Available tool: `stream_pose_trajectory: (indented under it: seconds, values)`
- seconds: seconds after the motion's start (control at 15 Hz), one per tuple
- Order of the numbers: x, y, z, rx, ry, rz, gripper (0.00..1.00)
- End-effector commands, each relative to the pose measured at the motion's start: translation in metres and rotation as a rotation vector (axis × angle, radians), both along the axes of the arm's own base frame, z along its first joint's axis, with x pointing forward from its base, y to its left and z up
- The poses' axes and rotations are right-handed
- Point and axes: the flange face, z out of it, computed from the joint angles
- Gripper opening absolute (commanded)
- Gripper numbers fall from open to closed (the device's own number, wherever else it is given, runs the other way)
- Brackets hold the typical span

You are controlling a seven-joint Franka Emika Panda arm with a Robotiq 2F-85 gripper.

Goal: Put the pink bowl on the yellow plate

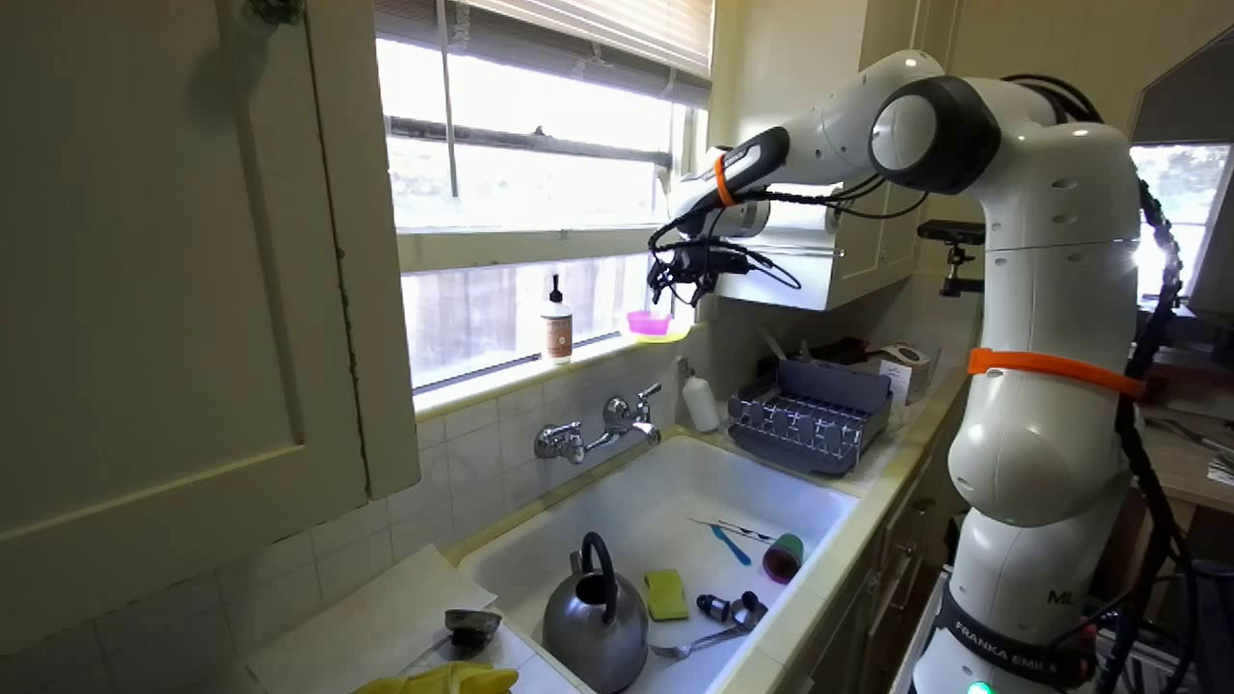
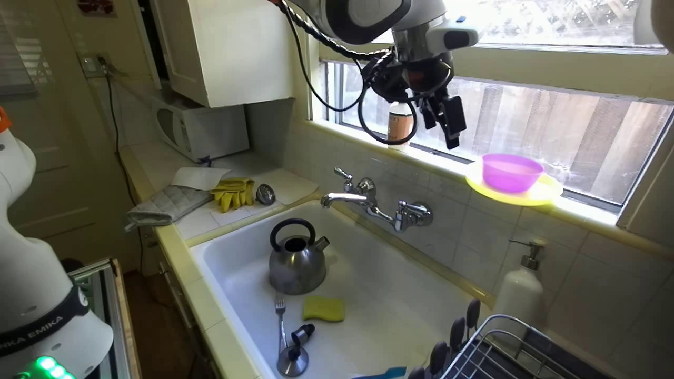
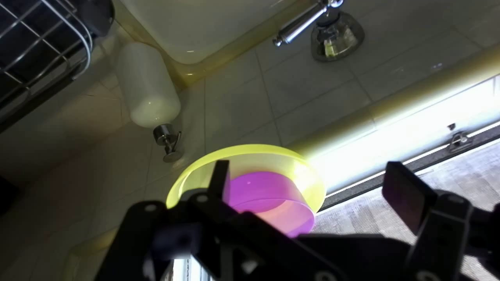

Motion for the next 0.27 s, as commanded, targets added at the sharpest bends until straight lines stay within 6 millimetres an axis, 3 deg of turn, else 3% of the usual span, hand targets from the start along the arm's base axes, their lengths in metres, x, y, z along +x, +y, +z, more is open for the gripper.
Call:
stream_pose_trajectory:
  seconds: [0.0,0.07,0.2]
  values:
    - [-0.033,0.018,0.000,-0.035,0.017,0.029,1.00]
    - [-0.012,0.008,0.003,-0.016,0.015,0.019,1.00]
    - [-0.015,0.009,0.006,-0.017,0.011,0.021,1.00]
